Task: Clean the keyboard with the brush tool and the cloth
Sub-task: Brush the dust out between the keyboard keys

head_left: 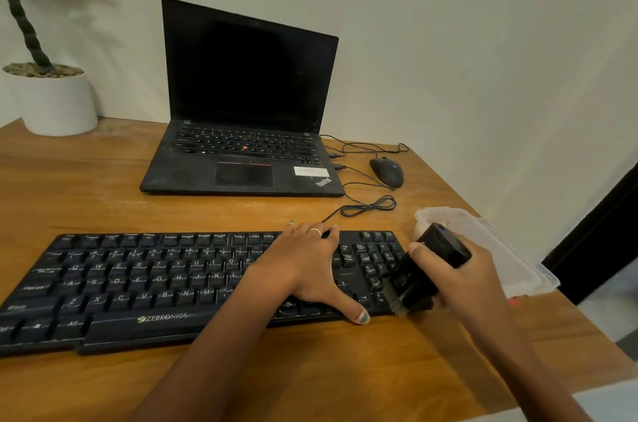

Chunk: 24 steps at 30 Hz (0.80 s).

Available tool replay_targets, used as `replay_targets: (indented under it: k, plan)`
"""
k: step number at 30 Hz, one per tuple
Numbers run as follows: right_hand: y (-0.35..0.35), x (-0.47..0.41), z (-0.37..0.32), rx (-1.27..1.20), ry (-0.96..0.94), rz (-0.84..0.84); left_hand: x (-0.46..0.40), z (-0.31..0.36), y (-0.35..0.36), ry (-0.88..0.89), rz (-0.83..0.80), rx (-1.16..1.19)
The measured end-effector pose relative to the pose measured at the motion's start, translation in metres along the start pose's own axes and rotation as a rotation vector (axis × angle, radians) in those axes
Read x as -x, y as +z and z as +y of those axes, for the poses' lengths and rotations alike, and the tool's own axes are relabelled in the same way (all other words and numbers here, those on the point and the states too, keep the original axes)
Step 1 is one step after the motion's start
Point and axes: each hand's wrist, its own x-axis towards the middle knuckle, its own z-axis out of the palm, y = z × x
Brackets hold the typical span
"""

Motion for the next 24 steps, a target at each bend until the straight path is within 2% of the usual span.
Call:
replay_targets:
  k: [3,8,13,16,18,22,24]
  plan:
    - [-0.014,-0.007,-0.007,0.142,0.000,-0.139,0.000,0.000,0.000,-0.001,-0.005,0.004]
    - [-0.007,-0.001,-0.013,0.136,-0.143,-0.051,-0.001,-0.001,0.000,0.000,-0.004,0.011]
    - [-0.014,-0.009,-0.015,0.234,-0.067,-0.188,-0.003,-0.002,0.002,0.005,-0.002,0.005]
    - [-0.010,-0.011,-0.013,0.183,-0.141,-0.068,-0.003,-0.002,0.003,0.001,0.000,0.004]
    - [-0.004,-0.011,-0.010,0.182,-0.132,-0.049,-0.002,-0.002,0.002,0.001,0.000,0.006]
    - [-0.010,-0.017,-0.006,0.373,-0.225,0.106,-0.001,-0.001,0.001,0.001,0.004,0.007]
    - [-0.007,-0.014,-0.006,0.293,-0.238,0.085,-0.001,-0.001,0.001,0.001,0.007,0.007]
